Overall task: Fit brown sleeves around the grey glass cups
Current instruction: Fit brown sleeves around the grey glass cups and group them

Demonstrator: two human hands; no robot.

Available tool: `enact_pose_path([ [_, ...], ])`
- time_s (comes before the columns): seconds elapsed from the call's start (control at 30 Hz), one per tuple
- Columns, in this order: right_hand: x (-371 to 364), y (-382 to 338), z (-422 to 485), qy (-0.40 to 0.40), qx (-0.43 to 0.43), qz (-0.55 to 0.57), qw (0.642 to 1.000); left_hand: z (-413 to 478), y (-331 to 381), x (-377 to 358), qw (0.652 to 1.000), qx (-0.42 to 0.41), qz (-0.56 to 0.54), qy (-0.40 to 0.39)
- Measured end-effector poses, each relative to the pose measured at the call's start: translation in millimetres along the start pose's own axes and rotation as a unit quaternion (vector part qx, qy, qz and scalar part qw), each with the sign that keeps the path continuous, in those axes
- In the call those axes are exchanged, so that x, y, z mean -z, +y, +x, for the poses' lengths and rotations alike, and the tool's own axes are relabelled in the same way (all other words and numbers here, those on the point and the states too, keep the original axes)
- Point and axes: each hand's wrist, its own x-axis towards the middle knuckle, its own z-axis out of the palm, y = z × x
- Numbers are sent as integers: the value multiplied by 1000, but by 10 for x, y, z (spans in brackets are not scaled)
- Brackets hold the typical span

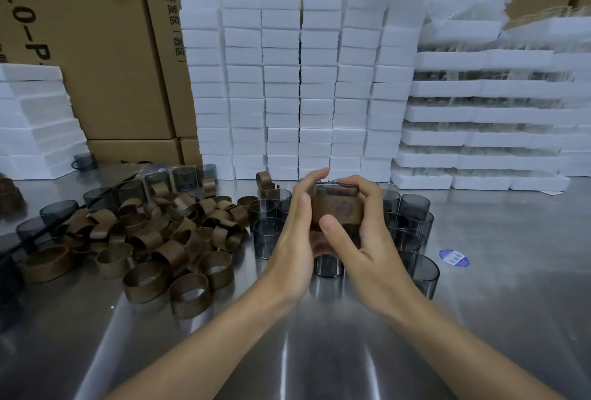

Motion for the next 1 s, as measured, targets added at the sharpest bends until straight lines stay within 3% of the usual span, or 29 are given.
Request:
enact_pose_path([
  [0.37, -192, -236, -137, 63, 48, 18, 997, -111, 128, -64, 993, -114, 3, 12],
  [0.77, -206, -264, -139, 78, 66, -25, 994, -175, 94, -119, 989, -134, 50, 45],
  [1.0, -55, -170, -17, 52, 50, -64, 995, -96, 80, -78, 997, -79, 21, 6],
])
